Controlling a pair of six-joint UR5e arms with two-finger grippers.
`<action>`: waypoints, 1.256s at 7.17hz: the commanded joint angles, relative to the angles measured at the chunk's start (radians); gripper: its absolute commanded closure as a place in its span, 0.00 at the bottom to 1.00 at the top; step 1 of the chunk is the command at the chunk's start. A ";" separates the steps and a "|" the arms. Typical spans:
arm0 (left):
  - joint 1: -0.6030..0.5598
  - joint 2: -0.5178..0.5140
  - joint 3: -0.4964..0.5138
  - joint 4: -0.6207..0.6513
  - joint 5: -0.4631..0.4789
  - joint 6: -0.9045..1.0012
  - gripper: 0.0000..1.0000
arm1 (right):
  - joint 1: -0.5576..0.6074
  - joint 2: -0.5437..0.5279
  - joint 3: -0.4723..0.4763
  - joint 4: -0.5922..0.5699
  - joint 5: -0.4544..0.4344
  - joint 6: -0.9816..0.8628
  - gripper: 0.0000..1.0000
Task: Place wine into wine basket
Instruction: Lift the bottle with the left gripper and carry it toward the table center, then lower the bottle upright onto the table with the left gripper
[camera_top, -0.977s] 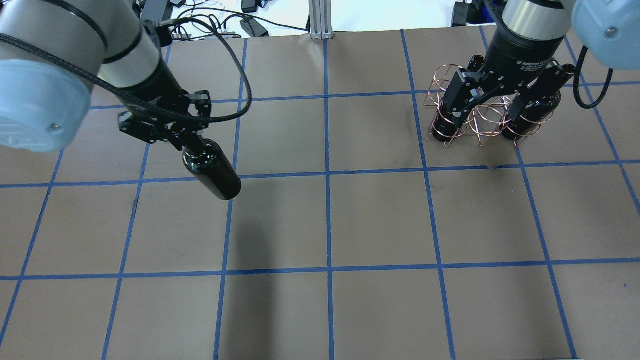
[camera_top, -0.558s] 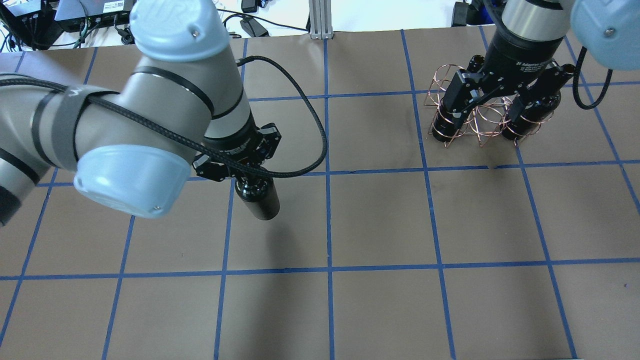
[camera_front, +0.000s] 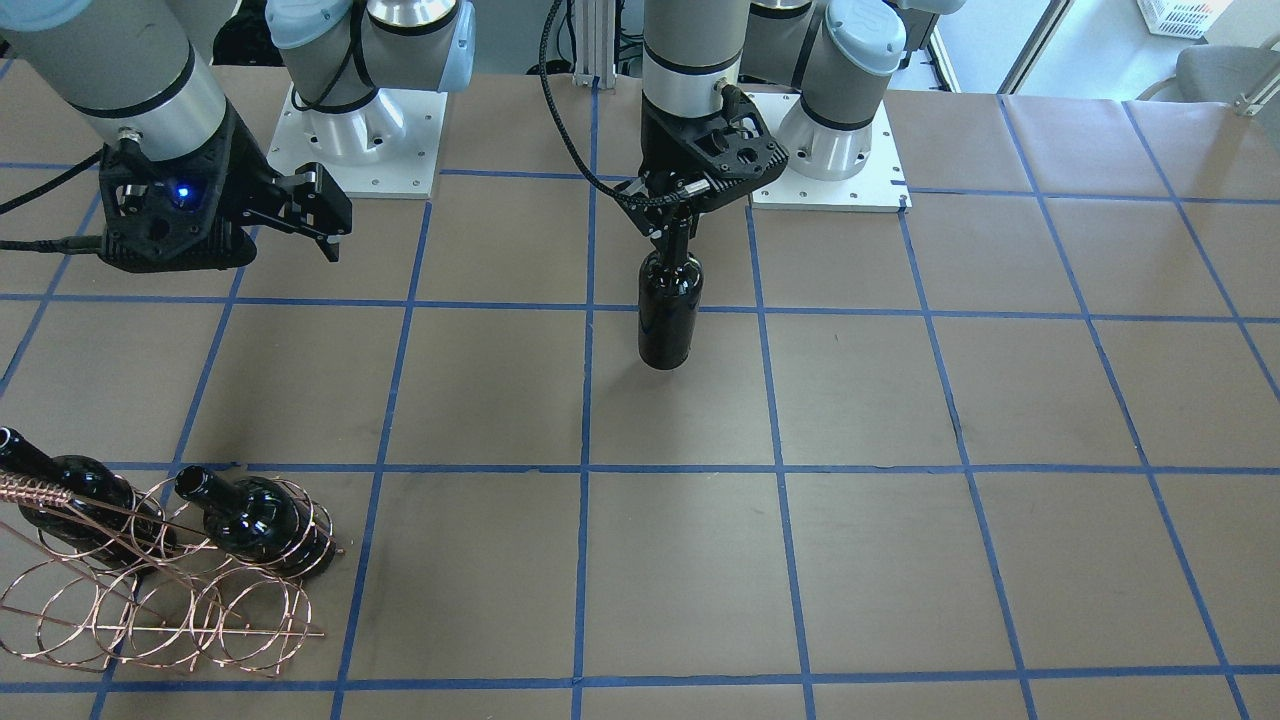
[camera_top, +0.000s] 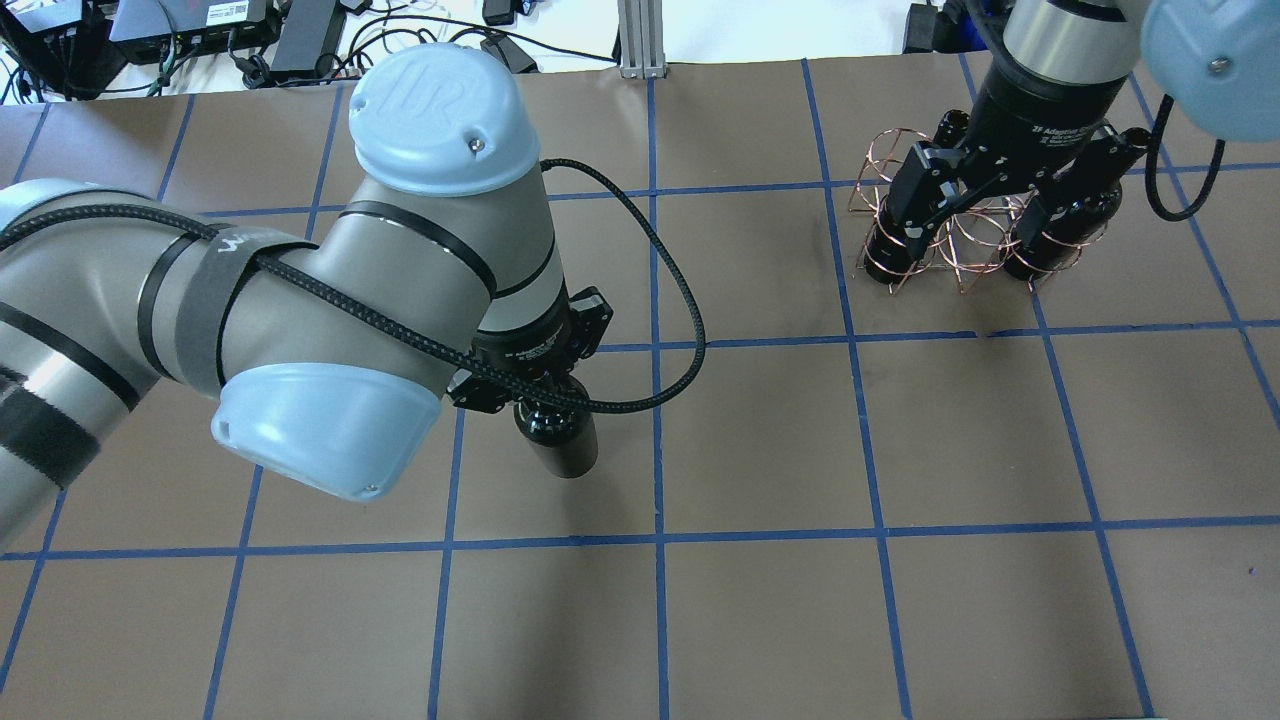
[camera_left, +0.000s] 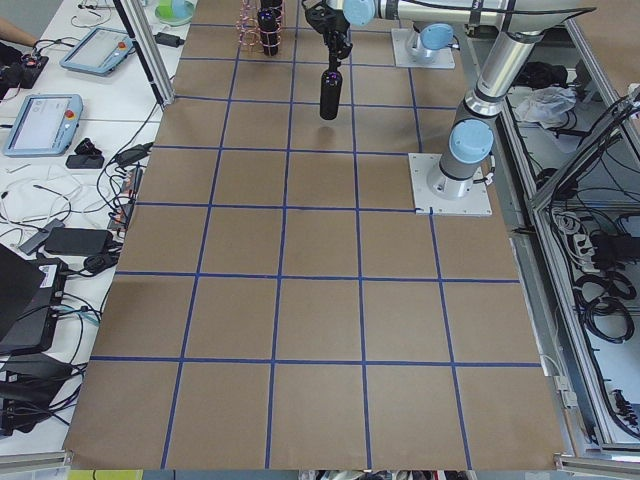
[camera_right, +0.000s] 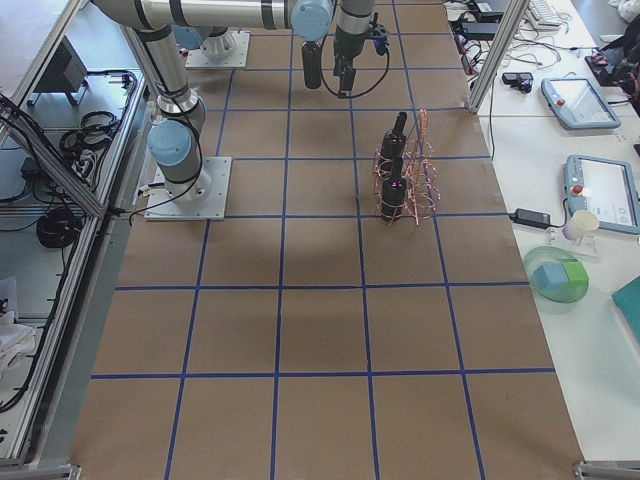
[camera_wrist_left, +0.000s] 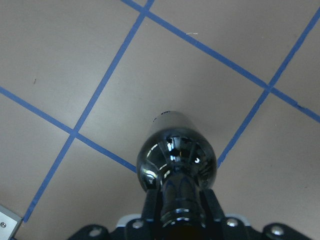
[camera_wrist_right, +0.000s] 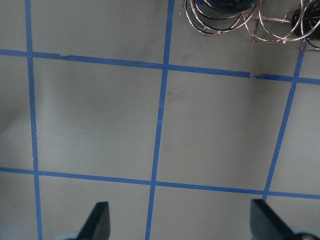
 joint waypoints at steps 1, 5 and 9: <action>0.001 0.002 -0.007 -0.043 -0.038 -0.004 0.88 | 0.000 0.000 0.004 0.000 0.000 0.001 0.00; 0.004 -0.009 -0.008 -0.043 -0.061 0.001 0.88 | 0.000 -0.015 0.002 -0.014 0.003 -0.003 0.00; 0.007 -0.013 -0.034 -0.057 -0.062 0.028 0.88 | -0.001 -0.031 0.002 -0.011 0.005 -0.005 0.00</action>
